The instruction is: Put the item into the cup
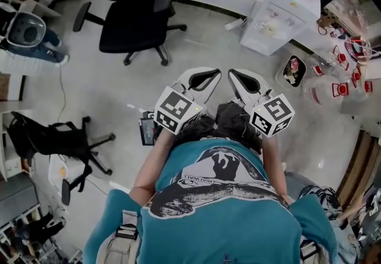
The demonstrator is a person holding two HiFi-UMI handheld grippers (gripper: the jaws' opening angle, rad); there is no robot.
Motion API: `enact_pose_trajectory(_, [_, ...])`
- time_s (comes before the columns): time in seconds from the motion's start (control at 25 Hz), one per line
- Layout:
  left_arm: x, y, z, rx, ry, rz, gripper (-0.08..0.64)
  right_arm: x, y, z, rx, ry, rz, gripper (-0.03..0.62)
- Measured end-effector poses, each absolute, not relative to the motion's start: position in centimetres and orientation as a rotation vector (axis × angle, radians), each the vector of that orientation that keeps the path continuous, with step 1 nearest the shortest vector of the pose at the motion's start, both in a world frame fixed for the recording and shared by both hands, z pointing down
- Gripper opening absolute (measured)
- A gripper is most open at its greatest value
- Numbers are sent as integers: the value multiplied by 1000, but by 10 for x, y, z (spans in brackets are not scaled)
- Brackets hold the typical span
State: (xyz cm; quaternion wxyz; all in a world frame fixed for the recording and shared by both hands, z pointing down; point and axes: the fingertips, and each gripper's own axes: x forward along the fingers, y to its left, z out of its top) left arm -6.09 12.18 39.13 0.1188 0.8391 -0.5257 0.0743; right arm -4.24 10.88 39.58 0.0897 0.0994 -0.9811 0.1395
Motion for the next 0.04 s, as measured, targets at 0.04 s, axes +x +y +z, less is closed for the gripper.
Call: enact_pose_trajectory(0.04, [-61, 122, 392, 2451, -1530, 208, 18, -43, 109, 396, 294, -2916, 410, 0])
